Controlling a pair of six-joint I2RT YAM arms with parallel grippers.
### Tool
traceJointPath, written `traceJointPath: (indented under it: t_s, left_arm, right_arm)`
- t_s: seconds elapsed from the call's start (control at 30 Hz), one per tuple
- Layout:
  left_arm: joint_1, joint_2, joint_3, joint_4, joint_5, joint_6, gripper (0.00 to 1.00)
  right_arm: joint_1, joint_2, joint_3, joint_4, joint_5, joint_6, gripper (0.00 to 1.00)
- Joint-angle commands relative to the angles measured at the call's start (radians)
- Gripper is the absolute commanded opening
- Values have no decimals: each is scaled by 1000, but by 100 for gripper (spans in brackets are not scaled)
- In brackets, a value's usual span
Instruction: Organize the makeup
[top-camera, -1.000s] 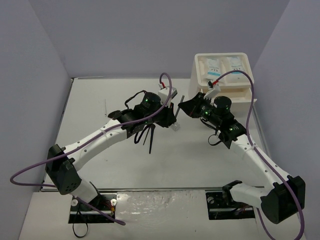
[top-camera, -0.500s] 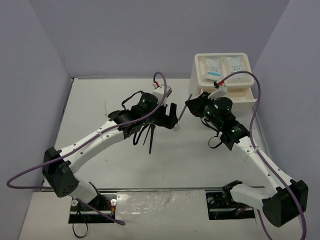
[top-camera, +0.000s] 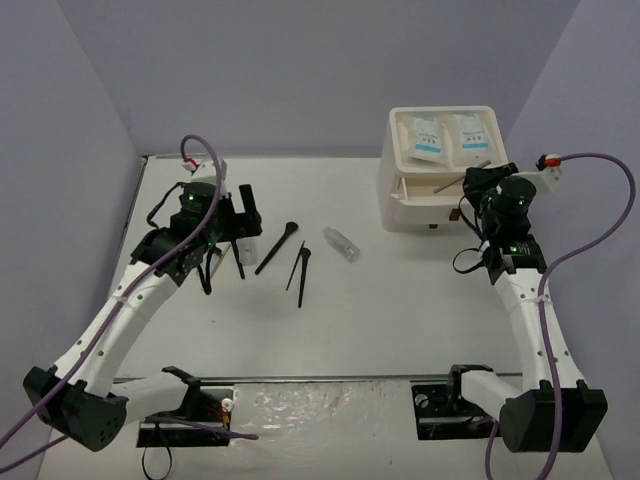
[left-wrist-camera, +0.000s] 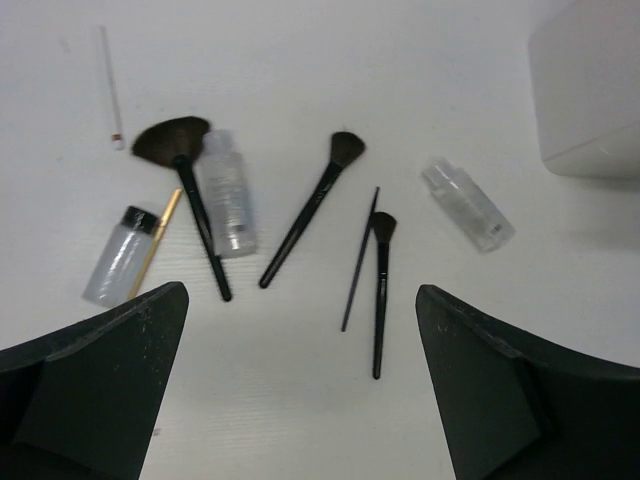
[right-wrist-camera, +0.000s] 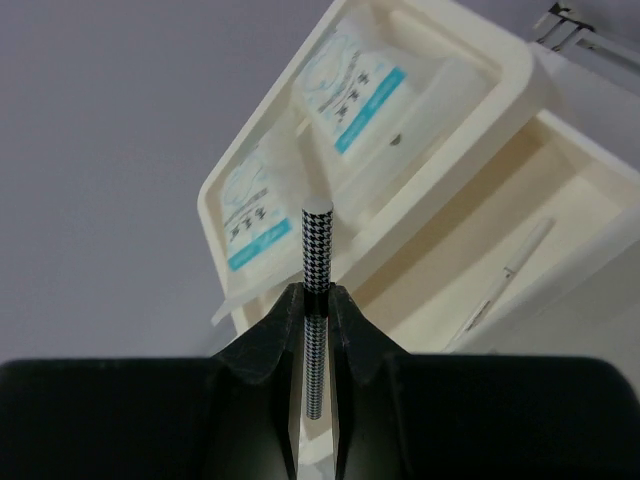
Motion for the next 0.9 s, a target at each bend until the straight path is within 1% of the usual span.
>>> traceJointPath:
  t_s: [0.0,0.1,0.17,0.2,0.27,0.33,0.4,0.5,0.6,0.67,0.77,0.8,0.87]
  left_arm:
    - [103,-73,-11,-88,-59,36,97]
    - [166,-87,-26,-109,-48,52,97]
    - [189,-83,-26,-119,-36,59,97]
    - [196,-80,-25,-122,-31,63,97]
    - [203,-69,-22,-125,-30,66,97]
    - [209,-60,-18,-123,-27,66,97]
    - [220,-41,-9,-120,-26,64,97]
    - [240,-6,14,-119,-12,56,97]
    - [265,60,58,-126,-2,46,97]
    - [291,117,96,-135,5,37,97]
    - [335,214,147,-138,32,31,97]
    - [365,255,184,-136,45,32,97]
    - [391,332,226,-136,65,49,95]
  right_arm:
    - [-86,86,52,45,-49,136,0]
    - [-96,132,57,64,-65,166,0]
    - [-98,170,67,69,-70,180,0]
    - [-98,191,74,71,-73,187,5]
    - [-99,227,86,73,-86,190,18]
    - [-99,236,100,75,-137,177,37]
    - [-99,231,114,73,-148,164,45]
    - [-99,211,134,53,-152,117,61]
    - [-99,187,154,16,-175,35,74]
    - [-101,146,152,3,-197,-28,83]
    - [-100,74,130,-18,-227,-133,92]
    - [-99,44,115,-21,-240,-159,98]
    - [-99,-7,84,-22,-254,-180,100]
